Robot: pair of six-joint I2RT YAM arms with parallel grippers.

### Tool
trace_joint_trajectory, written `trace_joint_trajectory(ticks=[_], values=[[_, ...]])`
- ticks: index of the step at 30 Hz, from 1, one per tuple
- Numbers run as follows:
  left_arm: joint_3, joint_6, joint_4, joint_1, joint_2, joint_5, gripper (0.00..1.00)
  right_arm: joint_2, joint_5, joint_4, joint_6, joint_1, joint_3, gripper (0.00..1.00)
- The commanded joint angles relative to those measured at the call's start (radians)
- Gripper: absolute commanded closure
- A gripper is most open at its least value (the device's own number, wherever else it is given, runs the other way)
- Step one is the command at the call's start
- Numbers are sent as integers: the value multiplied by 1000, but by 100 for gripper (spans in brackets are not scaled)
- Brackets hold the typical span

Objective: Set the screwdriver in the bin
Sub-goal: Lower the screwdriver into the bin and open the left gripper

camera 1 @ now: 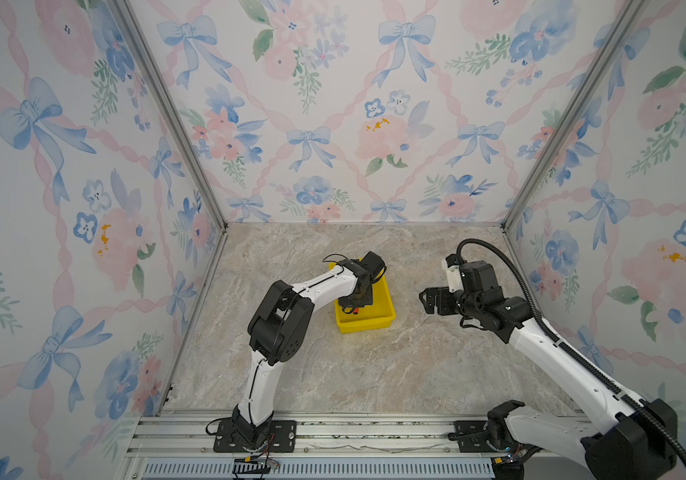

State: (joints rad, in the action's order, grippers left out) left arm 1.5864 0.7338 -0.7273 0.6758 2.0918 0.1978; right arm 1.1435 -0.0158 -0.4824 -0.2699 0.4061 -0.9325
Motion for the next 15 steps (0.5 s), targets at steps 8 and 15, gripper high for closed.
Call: trace_joint_trajectory(ticks=[8,15], values=[[21,24,6,9,46,-4,100,-25,-17,-16,6,-23,11,3],[24,26,6,16,67,3,100,-28,-20,-16,9,-30,13,3]])
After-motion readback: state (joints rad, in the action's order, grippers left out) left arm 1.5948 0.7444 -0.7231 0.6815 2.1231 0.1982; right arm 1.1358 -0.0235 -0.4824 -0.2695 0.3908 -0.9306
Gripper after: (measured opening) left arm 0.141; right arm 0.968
